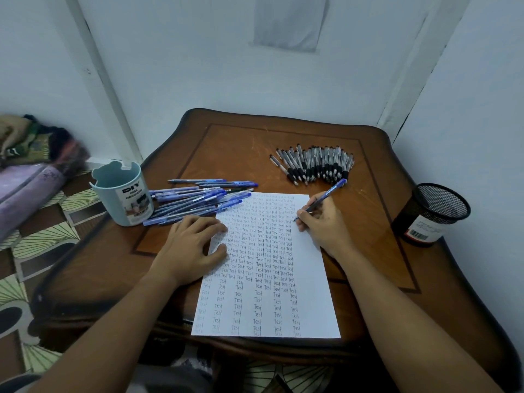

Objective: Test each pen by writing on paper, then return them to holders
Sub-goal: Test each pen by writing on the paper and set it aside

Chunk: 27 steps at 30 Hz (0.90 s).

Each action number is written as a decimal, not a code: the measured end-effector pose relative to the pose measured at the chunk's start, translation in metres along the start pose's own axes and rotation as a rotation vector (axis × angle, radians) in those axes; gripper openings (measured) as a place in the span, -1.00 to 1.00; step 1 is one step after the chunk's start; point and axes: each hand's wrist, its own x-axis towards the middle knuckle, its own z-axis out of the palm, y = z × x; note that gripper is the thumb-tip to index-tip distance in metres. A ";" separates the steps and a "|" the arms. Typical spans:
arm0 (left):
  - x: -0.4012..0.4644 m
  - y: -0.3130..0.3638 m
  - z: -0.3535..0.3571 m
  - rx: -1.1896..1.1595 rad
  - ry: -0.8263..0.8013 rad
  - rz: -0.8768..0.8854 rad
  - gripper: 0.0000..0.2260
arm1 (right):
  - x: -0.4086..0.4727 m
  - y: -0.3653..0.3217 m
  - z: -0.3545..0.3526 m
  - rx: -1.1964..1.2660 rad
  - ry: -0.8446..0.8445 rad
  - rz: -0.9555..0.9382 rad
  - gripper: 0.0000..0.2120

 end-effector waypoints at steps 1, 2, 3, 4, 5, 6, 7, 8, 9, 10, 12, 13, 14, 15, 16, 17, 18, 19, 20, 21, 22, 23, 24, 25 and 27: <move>0.000 0.000 0.000 -0.002 0.003 -0.002 -0.55 | 0.000 0.000 0.000 0.005 -0.001 0.004 -0.79; -0.001 0.000 0.000 -0.002 0.005 -0.002 -0.55 | -0.001 -0.001 0.000 0.015 -0.004 0.006 -0.79; -0.001 0.000 0.000 -0.001 0.004 -0.001 -0.55 | -0.001 -0.001 0.000 0.028 -0.002 0.006 -0.78; -0.001 0.000 0.000 0.001 0.001 0.000 -0.55 | -0.001 -0.001 0.000 0.038 0.004 0.005 -0.77; 0.000 0.000 0.000 0.003 -0.003 0.000 -0.55 | -0.001 -0.001 -0.001 0.039 0.008 0.003 -0.78; 0.000 0.000 0.000 0.004 -0.005 -0.001 -0.55 | -0.001 -0.001 -0.001 0.031 0.005 -0.001 -0.78; 0.000 0.000 -0.001 0.005 -0.007 -0.002 -0.55 | -0.001 -0.002 -0.001 0.024 -0.003 -0.001 -0.79; 0.000 0.000 -0.001 0.005 -0.008 -0.002 -0.55 | -0.001 -0.002 -0.001 0.025 -0.009 0.000 -0.79; 0.000 0.001 0.000 0.004 -0.006 -0.002 -0.55 | -0.001 -0.002 -0.001 0.024 -0.009 0.005 -0.79; -0.001 0.001 0.000 0.002 -0.001 -0.001 -0.55 | -0.002 -0.002 -0.001 0.026 -0.003 0.010 -0.79; -0.001 0.001 0.000 -0.002 0.008 0.002 -0.56 | -0.002 -0.001 -0.003 0.050 0.010 0.014 -0.78; 0.000 0.001 0.000 -0.002 0.008 0.004 -0.56 | -0.001 -0.001 -0.003 0.077 0.016 0.013 -0.78; 0.000 0.001 0.000 -0.001 0.008 0.005 -0.56 | 0.000 0.000 -0.003 0.091 0.020 0.010 -0.77; 0.001 0.000 0.000 0.000 0.007 0.005 -0.56 | 0.000 0.000 -0.002 0.079 0.022 0.008 -0.78; 0.001 0.000 0.000 0.001 0.006 0.003 -0.55 | 0.000 0.000 -0.002 0.052 0.020 0.009 -0.78; 0.001 0.000 0.000 0.001 0.003 0.001 -0.55 | 0.000 -0.001 -0.001 0.031 0.017 0.014 -0.78; 0.000 0.000 0.000 0.001 0.001 0.000 -0.55 | -0.001 -0.001 -0.001 0.021 0.016 0.021 -0.79; 0.000 0.000 0.000 0.001 0.000 0.001 -0.55 | -0.001 -0.001 -0.001 0.022 0.016 0.028 -0.79; -0.001 0.000 0.000 0.001 0.002 0.001 -0.55 | -0.001 -0.002 -0.002 0.031 0.017 0.034 -0.80; -0.001 0.000 0.000 0.000 0.003 0.002 -0.55 | -0.001 -0.002 -0.002 0.038 0.018 0.038 -0.81; -0.001 0.000 0.000 0.000 0.005 0.003 -0.55 | -0.001 -0.002 -0.002 0.034 0.017 0.040 -0.81; 0.000 0.000 0.000 0.000 0.005 0.003 -0.56 | -0.001 -0.002 -0.001 0.026 0.015 0.039 -0.81; 0.000 0.000 0.000 0.001 0.004 0.003 -0.56 | 0.000 -0.002 -0.002 0.028 0.014 0.038 -0.81; -0.001 0.000 0.000 0.000 0.003 0.003 -0.56 | 0.000 -0.002 -0.002 0.052 0.014 0.039 -0.80; -0.001 0.000 0.000 -0.001 0.009 0.006 -0.57 | 0.000 -0.002 -0.003 0.167 0.019 0.053 -0.82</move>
